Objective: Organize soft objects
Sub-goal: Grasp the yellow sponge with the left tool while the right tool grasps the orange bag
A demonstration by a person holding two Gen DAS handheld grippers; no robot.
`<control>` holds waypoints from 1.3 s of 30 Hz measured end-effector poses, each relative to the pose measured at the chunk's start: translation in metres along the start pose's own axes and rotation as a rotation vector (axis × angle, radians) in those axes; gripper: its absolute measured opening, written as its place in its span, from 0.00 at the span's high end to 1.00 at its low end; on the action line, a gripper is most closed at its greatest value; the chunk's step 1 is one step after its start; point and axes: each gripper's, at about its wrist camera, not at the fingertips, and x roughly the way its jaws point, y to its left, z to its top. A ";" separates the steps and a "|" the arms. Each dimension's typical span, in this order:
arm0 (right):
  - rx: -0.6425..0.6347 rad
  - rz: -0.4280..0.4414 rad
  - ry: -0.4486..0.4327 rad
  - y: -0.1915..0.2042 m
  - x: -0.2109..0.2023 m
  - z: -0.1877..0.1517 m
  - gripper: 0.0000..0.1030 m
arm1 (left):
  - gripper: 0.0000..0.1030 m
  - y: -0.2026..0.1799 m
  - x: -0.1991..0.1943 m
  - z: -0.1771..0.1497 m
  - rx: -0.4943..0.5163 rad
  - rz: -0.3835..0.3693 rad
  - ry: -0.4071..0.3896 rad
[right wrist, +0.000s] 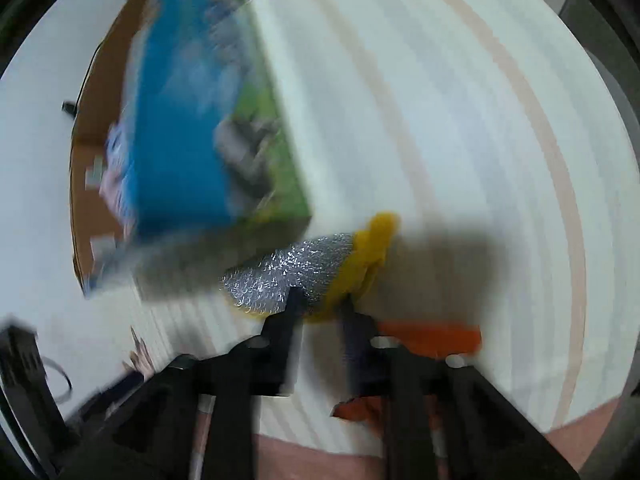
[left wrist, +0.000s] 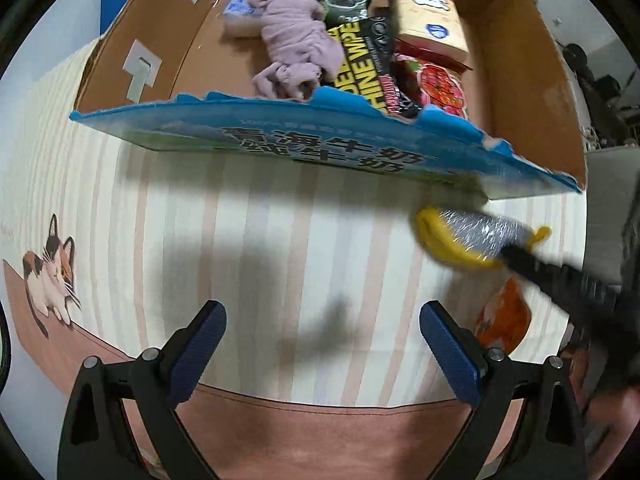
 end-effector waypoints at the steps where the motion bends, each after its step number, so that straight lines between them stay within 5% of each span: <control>1: 0.005 -0.021 0.007 0.006 0.001 -0.014 0.84 | 0.04 0.002 0.002 0.002 -0.010 -0.005 0.010; 5: 0.036 0.089 0.041 0.015 0.005 -0.056 0.82 | 0.04 0.012 0.010 0.008 -0.052 -0.033 0.039; 9: 0.076 0.116 0.021 0.007 -0.008 -0.073 0.38 | 0.04 0.010 0.019 0.013 -0.078 -0.076 0.089; 10: 0.095 0.110 -0.021 -0.001 -0.019 -0.076 0.34 | 0.04 0.008 0.022 0.013 -0.079 -0.082 0.100; 16: 0.143 0.030 -0.106 -0.043 -0.047 -0.084 0.34 | 0.04 -0.014 0.049 0.013 -0.142 -0.122 0.166; 21: 0.114 -0.062 -0.096 -0.052 -0.040 -0.071 0.34 | 0.04 -0.040 0.071 0.011 -0.108 0.024 0.132; 25: 0.044 -0.116 -0.086 -0.047 -0.034 -0.074 0.34 | 0.04 -0.046 0.073 0.004 0.011 0.147 0.078; 30: -0.073 -0.178 -0.051 -0.029 -0.026 -0.073 0.34 | 0.04 -0.009 0.073 -0.011 0.114 0.243 0.112; 32: -0.135 -0.203 -0.031 -0.021 -0.019 -0.071 0.34 | 0.04 0.012 0.072 -0.015 0.088 0.231 0.137; 35: -0.219 -0.234 0.044 -0.010 -0.006 -0.065 0.33 | 0.04 0.029 0.065 -0.019 0.055 0.112 0.142; 39: -0.310 -0.264 0.120 0.004 0.023 -0.057 0.33 | 0.04 0.008 0.051 -0.026 0.264 0.016 0.105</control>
